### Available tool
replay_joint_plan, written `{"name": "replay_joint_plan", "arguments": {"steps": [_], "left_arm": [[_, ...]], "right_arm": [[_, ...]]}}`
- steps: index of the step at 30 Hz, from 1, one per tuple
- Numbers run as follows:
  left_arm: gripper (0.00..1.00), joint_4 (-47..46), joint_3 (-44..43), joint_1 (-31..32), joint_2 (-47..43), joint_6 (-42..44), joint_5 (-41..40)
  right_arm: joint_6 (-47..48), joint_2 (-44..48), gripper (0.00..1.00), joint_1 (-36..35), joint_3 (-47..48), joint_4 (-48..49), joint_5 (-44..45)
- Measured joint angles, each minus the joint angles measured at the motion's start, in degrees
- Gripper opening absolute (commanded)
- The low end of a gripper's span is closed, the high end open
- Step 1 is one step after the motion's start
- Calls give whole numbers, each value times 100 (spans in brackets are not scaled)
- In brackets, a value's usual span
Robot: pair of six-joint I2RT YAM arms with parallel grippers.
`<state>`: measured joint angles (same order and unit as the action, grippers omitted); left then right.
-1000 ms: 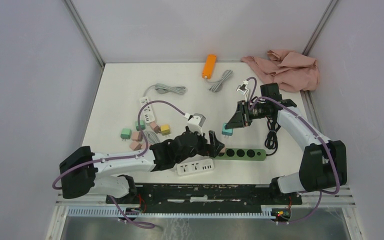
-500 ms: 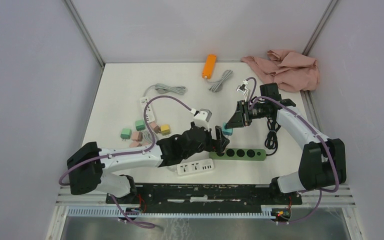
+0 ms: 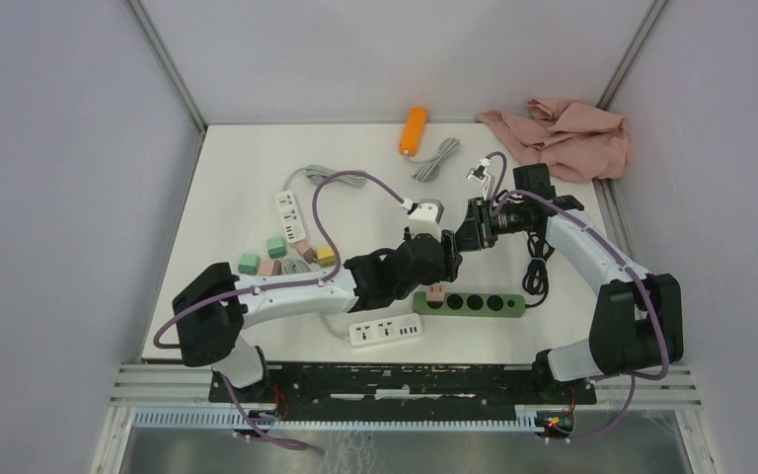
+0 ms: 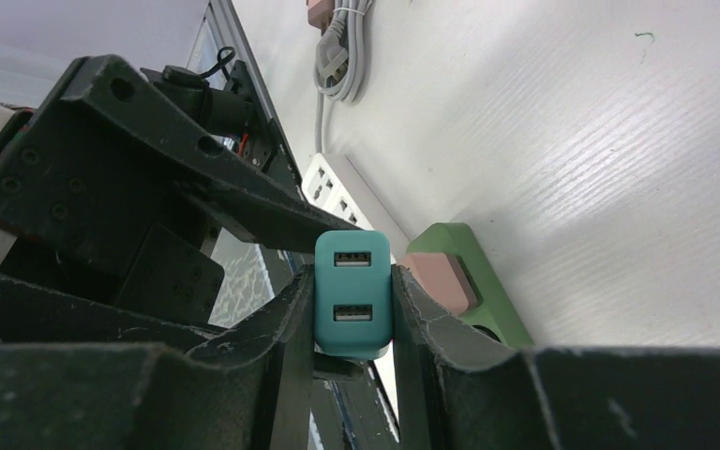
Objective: Pull the plug off the socket
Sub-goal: Place the plug at the center of the board.
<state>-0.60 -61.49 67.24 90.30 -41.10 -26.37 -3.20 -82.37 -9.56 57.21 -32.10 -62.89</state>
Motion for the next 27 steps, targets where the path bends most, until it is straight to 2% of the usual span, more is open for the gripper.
{"name": "replay_joint_plan", "arguments": {"steps": [3, 4, 6, 8, 13, 15, 19, 27], "left_arm": [[35, 149, -227, 4, 177, 0, -92], [25, 160, -271, 13, 219, 11, -114], [12, 188, -302, 20, 245, 13, -155], [6, 197, -306, 24, 247, 17, -164], [3, 188, -291, 26, 243, 162, -157], [3, 181, -184, 33, 210, 243, -175], [3, 197, 195, 26, 57, 350, -264], [3, 297, 1108, -245, -577, 426, -516]], "right_arm": [[2, -2, 8, 2, -2, 39, 55], [0, -4, 11, 13, -2, 39, 72], [2, -11, 18, 22, -2, 37, 87], [0, -11, 28, 24, -2, 39, 85], [7, -11, 61, 24, -2, 44, 87], [48, -11, 69, 26, -2, 50, 61], [177, -7, 74, 31, -2, 17, -2], [267, 52, 75, 31, -2, 9, -2]]}}
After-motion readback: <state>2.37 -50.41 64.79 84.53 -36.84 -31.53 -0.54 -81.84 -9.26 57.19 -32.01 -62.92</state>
